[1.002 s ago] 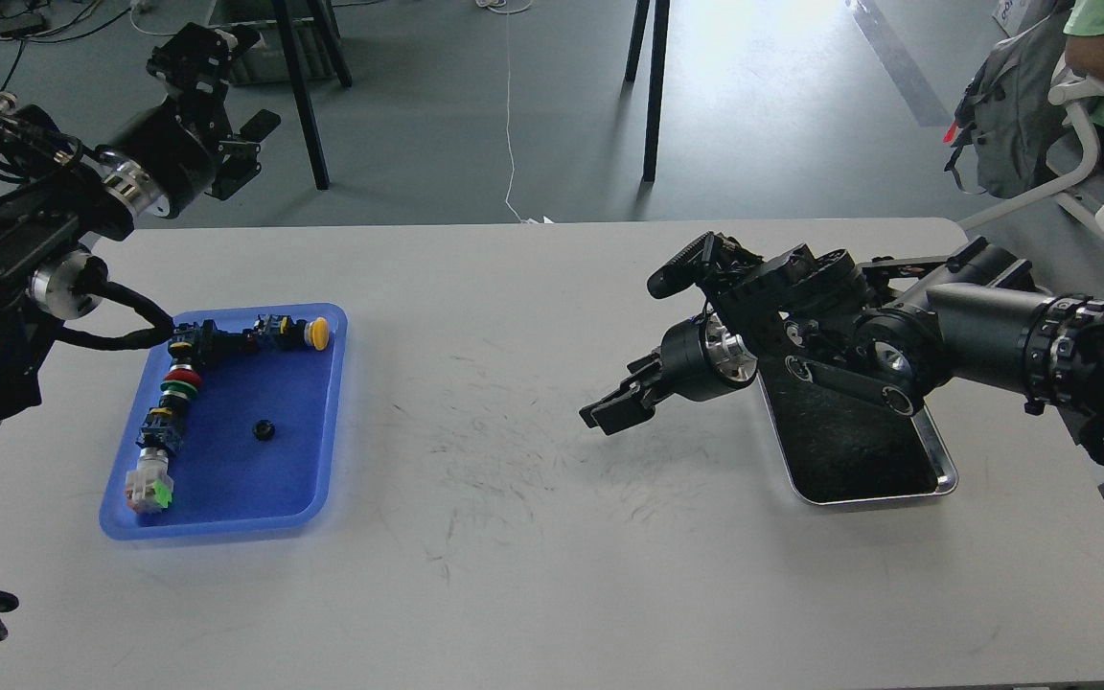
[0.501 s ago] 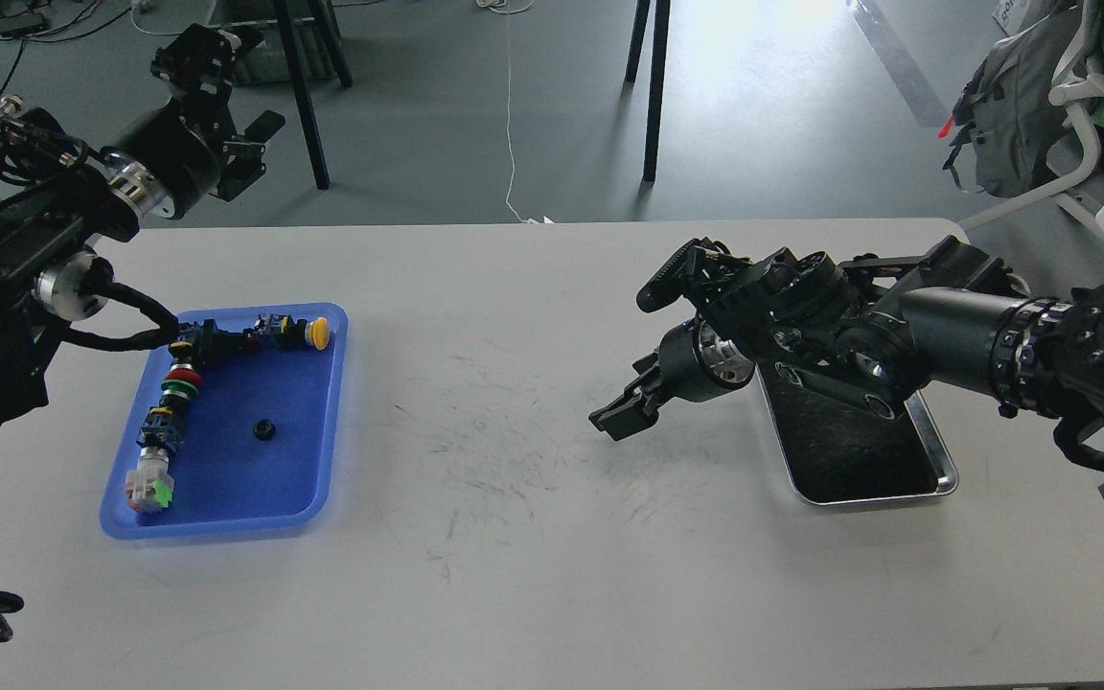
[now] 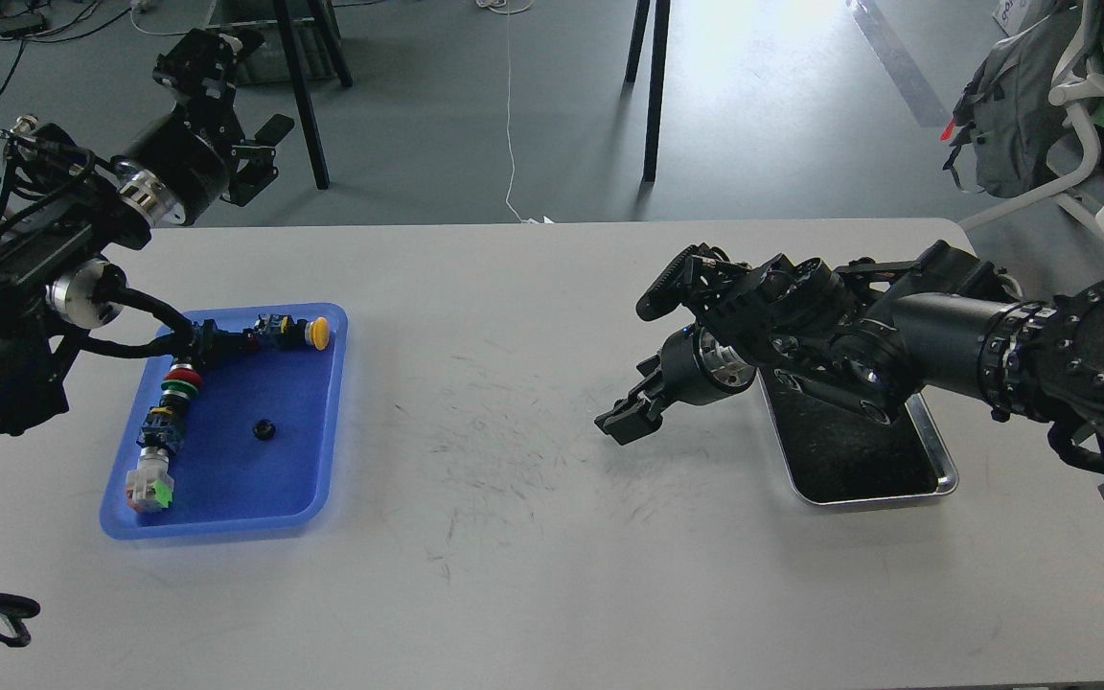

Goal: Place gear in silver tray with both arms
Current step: 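Close the right gripper on the black gear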

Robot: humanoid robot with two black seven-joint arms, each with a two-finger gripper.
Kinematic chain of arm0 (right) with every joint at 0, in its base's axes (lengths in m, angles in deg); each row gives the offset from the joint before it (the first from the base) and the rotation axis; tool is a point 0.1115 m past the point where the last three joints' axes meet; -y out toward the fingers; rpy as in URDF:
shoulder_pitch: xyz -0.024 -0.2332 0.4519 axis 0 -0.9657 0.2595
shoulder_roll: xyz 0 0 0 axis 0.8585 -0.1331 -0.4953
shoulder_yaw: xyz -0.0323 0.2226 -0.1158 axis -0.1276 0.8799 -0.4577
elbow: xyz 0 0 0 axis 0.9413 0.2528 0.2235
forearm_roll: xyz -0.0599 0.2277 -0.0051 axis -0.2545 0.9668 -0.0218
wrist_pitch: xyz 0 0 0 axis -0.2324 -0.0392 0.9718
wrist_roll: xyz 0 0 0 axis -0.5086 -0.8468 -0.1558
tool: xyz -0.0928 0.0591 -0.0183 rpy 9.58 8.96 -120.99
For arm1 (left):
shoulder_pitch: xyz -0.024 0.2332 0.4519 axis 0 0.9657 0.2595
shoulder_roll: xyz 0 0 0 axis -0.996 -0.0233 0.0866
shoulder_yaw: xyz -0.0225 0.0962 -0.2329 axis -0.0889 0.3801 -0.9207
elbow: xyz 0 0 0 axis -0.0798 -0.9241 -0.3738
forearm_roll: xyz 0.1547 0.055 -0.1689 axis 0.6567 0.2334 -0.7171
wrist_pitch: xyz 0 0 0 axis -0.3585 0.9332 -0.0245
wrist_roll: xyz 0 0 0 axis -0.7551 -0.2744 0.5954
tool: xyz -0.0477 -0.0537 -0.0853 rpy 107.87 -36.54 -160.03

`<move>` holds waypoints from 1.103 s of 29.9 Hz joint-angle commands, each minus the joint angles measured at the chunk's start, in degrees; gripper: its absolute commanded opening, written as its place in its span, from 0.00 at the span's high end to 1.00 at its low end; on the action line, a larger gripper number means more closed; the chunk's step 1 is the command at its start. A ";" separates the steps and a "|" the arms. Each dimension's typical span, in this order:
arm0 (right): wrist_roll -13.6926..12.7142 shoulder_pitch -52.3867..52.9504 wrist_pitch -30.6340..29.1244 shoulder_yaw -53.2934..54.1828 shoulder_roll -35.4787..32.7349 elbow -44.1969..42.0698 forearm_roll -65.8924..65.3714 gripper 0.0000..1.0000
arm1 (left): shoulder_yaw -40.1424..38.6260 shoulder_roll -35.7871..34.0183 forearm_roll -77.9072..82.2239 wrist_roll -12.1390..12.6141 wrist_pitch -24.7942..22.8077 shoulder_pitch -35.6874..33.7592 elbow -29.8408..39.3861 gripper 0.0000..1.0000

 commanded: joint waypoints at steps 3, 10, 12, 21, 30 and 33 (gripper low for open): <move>0.00 -0.09 0.00 -0.36 0.08 -0.03 -0.08 0.03 | -1.03 0.73 -3.23 0.00 0.00 0.12 -1.28 0.01; 0.00 -0.44 0.70 -1.50 0.35 -0.91 -0.08 0.04 | -1.21 1.52 -3.41 0.00 0.00 0.30 -2.60 0.01; 0.00 -0.96 0.87 -2.20 1.05 -2.14 -0.08 0.05 | -1.30 1.61 -3.41 0.00 0.00 0.39 -2.69 0.01; 0.00 -2.11 2.63 -2.91 2.28 -3.02 -0.08 0.08 | -2.26 2.14 -3.41 0.00 0.00 0.39 -4.45 0.01; 0.00 -2.72 3.95 -4.14 2.98 -4.87 -0.08 0.16 | -5.78 2.75 -3.76 0.00 0.00 1.09 -4.71 0.01; 0.00 -2.81 4.22 -4.14 2.98 -5.13 -0.43 0.21 | -5.87 2.75 -3.85 0.00 0.00 1.44 -5.06 0.01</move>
